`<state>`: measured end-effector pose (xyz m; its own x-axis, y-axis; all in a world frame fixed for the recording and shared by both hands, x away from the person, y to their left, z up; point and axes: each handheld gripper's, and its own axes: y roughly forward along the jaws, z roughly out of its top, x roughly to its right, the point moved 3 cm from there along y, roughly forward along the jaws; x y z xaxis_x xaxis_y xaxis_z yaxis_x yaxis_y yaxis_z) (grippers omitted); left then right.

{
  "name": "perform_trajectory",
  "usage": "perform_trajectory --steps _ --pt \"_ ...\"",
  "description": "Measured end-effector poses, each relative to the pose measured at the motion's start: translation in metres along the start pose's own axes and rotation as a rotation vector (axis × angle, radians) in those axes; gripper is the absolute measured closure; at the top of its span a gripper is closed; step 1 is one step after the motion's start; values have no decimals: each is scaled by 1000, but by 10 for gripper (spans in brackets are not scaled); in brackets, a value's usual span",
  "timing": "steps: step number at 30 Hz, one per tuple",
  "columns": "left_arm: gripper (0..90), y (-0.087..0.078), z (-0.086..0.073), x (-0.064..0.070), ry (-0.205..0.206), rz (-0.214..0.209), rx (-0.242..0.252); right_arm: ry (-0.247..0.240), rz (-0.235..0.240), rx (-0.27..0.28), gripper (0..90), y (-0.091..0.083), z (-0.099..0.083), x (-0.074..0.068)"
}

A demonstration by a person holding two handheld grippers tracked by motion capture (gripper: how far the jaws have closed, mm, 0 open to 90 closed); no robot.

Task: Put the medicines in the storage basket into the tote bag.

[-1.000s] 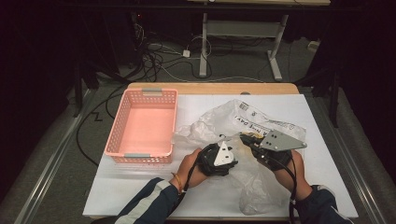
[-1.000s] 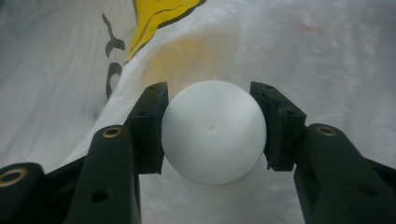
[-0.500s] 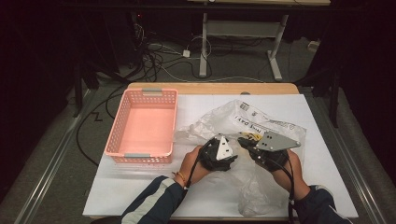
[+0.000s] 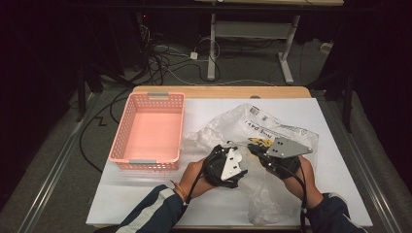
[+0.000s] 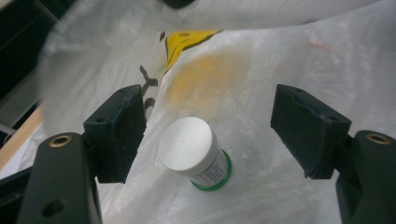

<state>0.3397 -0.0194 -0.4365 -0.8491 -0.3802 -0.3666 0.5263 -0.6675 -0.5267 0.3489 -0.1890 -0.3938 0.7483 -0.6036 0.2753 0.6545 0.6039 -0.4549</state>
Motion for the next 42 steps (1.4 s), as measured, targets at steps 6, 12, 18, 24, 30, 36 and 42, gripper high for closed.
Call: perform_trajectory --steps 6,12,18,24,30,36,42 --pt "253 -34 5 -4 -5 32 57 -9 8 -6 900 0 0 -2" --pt "219 -79 -5 -22 -26 162 97 -19 12 -11 900 -2 0 -3" --pt "213 -96 -36 -45 -88 245 -10 -17 14 -35 900 -4 -4 2" --pt "208 -91 -62 -62 -188 232 -128 -15 13 -49 900 -7 -8 5" --pt "396 -80 -70 -72 -249 187 -198 -12 6 -54 900 -8 -10 10" --pt "783 -83 -72 -71 -271 125 -192 9 -10 -58 885 -10 -14 15" --pt "841 -88 -70 -58 -259 88 -183 8 -1 -40 617 -17 -17 15"
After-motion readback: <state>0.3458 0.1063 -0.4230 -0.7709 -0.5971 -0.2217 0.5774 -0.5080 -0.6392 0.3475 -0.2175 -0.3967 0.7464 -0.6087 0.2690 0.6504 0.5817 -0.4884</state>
